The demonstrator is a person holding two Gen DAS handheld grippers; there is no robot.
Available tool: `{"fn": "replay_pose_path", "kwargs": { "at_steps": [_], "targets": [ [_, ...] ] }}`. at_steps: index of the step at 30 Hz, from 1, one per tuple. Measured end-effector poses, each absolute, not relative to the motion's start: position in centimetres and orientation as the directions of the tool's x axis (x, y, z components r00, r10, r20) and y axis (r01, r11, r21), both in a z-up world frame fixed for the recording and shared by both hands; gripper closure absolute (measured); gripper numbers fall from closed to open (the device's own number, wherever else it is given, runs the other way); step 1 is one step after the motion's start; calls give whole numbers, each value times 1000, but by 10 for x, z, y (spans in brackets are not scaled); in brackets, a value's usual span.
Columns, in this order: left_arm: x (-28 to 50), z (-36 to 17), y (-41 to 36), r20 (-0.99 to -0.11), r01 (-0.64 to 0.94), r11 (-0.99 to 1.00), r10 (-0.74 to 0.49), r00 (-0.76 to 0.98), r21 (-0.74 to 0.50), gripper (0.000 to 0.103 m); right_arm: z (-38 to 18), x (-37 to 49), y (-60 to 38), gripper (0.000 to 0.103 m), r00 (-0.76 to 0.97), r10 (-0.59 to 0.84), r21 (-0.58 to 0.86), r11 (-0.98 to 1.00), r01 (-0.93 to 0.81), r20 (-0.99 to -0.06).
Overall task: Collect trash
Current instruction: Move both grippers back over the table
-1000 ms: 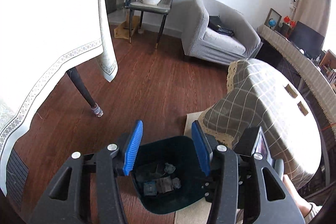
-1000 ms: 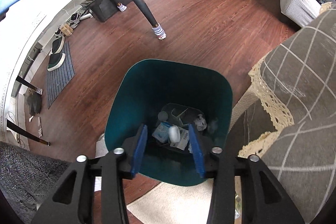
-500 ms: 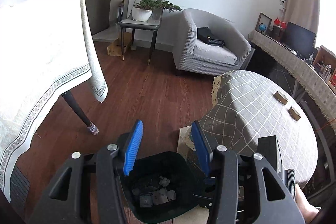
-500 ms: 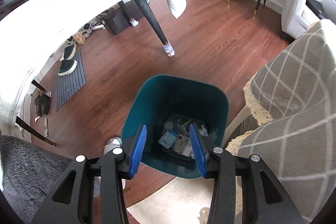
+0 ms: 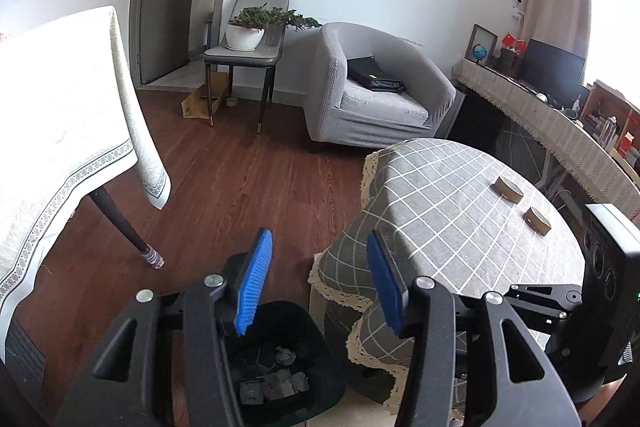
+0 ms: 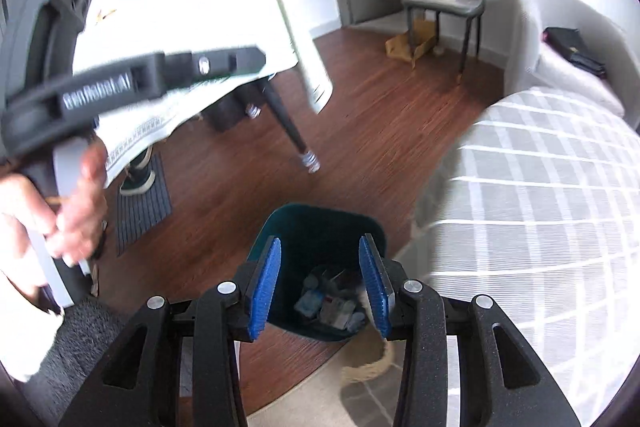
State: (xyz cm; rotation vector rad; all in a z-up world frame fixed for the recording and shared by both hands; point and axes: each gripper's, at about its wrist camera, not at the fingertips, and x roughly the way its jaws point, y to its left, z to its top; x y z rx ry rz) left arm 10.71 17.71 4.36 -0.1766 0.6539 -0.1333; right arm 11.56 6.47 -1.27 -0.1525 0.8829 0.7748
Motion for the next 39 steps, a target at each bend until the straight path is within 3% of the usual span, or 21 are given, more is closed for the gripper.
{"fn": "replay_pose_path", "kwargs": {
  "at_steps": [17,24,26,31,39],
  "targets": [
    [116,41,87,-585,197,969,-247,773,-149,35,10,125,-31,62,579,416,110,866,-488,-701],
    [128,39,65,-584,215,963,-271,765,-165,27,10,134,-69,42,618,355,68,897,-437,-701],
    [132,39,58,-581,225,960,-282,764,-169,24,9,136,-79,32,626,344,70,905,-419,-700],
    [139,38,41,-576,232,961,-277,769,-154,10,11,147,-109,18,652,315,85,929,-360,-690],
    [155,36,21,-578,229,959,-282,766,-164,8,3,162,-152,17,654,254,80,955,-284,-713]
  ]
}}
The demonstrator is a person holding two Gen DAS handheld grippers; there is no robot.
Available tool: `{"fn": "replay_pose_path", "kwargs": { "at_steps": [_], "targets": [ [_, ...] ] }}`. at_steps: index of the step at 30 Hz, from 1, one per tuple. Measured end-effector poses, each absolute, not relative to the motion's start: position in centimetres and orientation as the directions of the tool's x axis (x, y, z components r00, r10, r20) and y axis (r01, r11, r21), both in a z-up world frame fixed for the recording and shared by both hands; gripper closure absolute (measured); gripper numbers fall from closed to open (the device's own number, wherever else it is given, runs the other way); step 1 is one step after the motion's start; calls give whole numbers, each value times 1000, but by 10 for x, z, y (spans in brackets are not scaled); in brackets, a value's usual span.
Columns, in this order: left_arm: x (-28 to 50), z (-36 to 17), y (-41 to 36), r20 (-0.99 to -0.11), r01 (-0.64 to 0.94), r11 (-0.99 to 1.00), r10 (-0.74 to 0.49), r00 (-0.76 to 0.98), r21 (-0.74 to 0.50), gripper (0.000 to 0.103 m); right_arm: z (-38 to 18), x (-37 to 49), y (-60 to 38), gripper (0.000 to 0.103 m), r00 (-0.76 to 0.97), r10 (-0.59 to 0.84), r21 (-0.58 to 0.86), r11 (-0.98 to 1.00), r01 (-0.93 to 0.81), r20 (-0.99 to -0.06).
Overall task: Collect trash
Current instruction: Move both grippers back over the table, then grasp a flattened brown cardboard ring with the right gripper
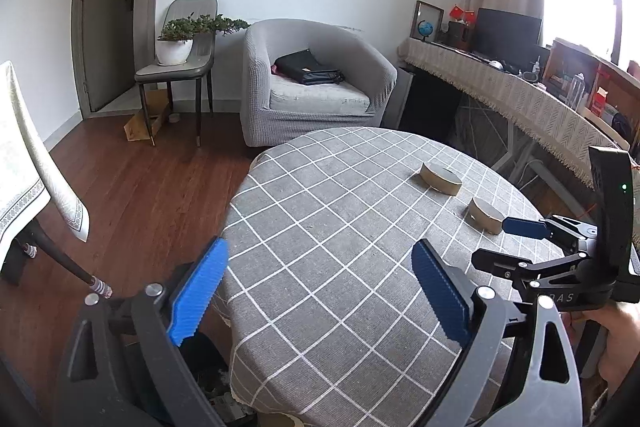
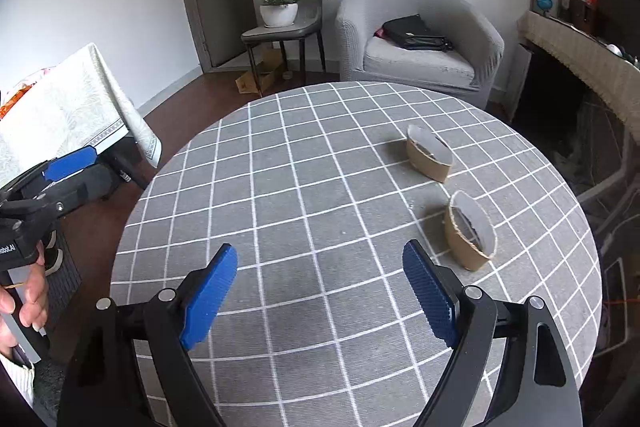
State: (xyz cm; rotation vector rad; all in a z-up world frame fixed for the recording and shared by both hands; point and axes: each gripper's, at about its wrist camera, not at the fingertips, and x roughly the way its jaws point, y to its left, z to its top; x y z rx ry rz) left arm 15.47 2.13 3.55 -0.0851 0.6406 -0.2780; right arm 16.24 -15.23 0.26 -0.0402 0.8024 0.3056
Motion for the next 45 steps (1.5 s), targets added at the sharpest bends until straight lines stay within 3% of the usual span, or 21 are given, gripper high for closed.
{"fn": "replay_pose_path", "kwargs": {
  "at_steps": [20,27,31,36,45],
  "targets": [
    [192,16,-37,-626,269,949,-312,715,-165,9,-19,197,-222,17,632,175,53,977,-207,-755],
    [201,19,-65,-629,299,937,-342,698,-178,10,-24,211,-234,38,606,211,86,970,-229,-767],
    [207,24,-84,-650,301,945,-311,693,-130,16,-25,218,-233,43,595,239,105,962,-251,-768],
    [218,29,-112,-665,317,938,-329,671,-144,16,-23,225,-231,66,592,218,64,961,-270,-776],
    [254,16,-149,-712,252,949,-311,630,-191,19,-13,229,-278,67,620,270,148,959,-242,-736]
  ]
}}
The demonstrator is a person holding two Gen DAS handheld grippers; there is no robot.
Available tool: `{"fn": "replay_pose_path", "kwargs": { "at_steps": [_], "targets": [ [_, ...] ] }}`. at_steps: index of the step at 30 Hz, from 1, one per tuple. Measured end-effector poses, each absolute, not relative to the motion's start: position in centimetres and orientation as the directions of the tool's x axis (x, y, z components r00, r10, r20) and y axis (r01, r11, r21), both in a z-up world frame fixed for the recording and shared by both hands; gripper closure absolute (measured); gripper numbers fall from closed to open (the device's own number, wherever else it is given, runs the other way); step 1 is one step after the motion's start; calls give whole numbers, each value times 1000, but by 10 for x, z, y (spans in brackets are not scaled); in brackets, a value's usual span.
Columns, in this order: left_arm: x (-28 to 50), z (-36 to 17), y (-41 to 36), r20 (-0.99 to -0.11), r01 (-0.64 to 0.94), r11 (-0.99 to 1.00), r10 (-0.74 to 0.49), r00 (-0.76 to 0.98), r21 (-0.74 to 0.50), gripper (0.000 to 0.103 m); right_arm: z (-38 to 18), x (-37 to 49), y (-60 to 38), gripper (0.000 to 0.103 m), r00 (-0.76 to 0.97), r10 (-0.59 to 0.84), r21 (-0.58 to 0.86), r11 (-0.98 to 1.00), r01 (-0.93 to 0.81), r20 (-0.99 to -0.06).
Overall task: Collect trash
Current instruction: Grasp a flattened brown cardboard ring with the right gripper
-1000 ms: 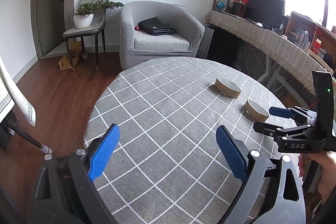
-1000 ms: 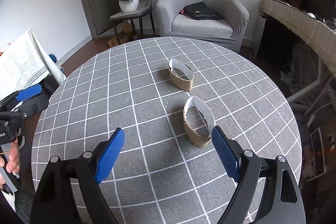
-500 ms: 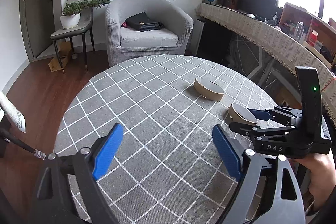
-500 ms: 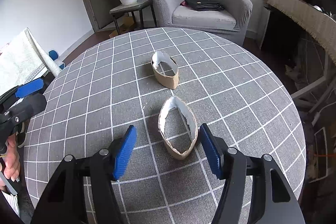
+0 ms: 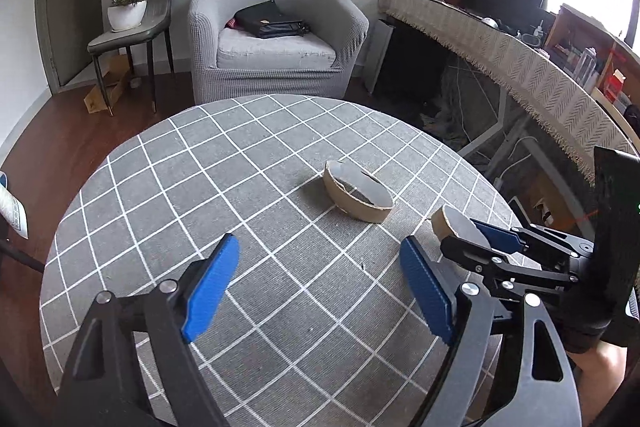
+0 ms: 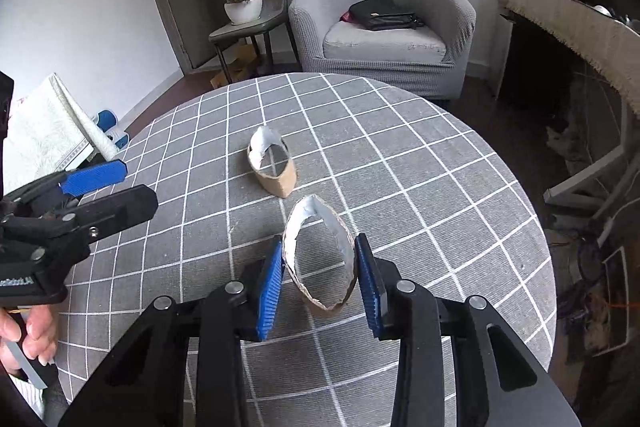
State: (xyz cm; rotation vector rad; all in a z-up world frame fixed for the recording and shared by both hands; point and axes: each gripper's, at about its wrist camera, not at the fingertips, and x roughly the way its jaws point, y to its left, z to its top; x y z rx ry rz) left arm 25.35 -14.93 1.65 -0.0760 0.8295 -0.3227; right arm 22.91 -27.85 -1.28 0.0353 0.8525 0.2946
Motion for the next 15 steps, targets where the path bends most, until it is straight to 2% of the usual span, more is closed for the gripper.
{"fn": "replay_pose_path", "kwargs": {
  "at_steps": [9,15],
  "targets": [
    [280,13,-201,-733,272,952,-282,619,-138,20,-7,233,-315,67,651,309,225,951,-213,-693],
    [305,1,-216,-774,222,969,-220,593,-106,25,-8,236,-335,67,661,327,270,944,-190,-676]
  ]
}}
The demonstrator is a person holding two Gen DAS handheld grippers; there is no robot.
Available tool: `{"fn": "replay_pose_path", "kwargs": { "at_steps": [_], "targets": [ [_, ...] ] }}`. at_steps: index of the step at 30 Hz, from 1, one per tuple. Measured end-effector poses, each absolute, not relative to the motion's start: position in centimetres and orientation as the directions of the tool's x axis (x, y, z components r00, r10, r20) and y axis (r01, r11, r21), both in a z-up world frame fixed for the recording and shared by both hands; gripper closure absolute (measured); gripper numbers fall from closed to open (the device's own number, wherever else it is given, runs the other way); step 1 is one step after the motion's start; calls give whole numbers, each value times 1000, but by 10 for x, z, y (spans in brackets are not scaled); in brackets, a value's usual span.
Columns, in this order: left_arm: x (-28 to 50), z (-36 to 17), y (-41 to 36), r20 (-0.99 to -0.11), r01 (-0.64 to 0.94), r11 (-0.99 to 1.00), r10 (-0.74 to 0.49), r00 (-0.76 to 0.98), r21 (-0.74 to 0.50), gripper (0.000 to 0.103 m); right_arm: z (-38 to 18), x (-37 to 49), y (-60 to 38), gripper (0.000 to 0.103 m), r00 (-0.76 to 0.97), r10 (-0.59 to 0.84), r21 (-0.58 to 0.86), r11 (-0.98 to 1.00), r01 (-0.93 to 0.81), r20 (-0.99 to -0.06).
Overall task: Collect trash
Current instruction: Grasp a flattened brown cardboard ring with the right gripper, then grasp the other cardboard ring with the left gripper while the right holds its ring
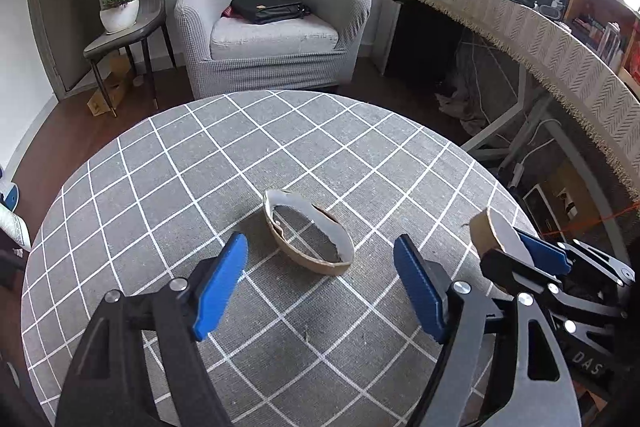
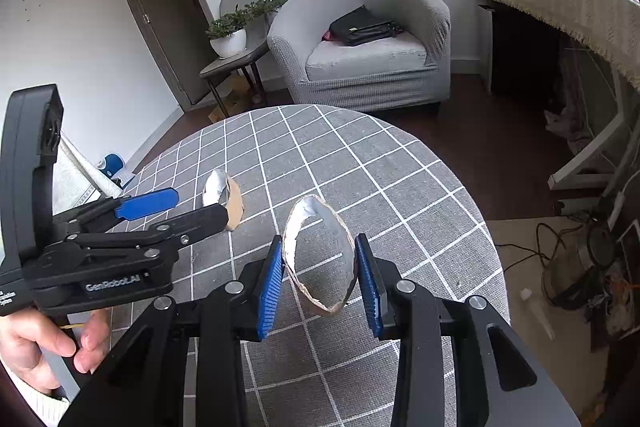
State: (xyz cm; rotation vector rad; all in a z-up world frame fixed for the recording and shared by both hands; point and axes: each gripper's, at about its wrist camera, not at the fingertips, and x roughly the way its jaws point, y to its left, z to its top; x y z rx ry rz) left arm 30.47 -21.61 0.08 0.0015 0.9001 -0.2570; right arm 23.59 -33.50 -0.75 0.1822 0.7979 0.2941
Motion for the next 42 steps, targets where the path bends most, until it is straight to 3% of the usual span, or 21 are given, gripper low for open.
{"fn": "replay_pose_path", "kwargs": {
  "at_steps": [5,9,19,42],
  "targets": [
    [322,-10,-216,-801,155,984,-166,575,-92,32,-10,238,-340,67,657,339,284,939,-194,-674],
    [326,-13,-211,-809,148,982,-178,560,-114,49,-9,241,-339,67,654,347,286,937,-203,-673],
    [310,-12,-199,-793,188,972,-223,566,-139,70,0,230,-334,67,657,345,278,938,-209,-670],
    [201,8,-115,-759,251,952,-294,580,-177,71,25,151,-261,67,668,300,212,954,-212,-681]
  ]
}}
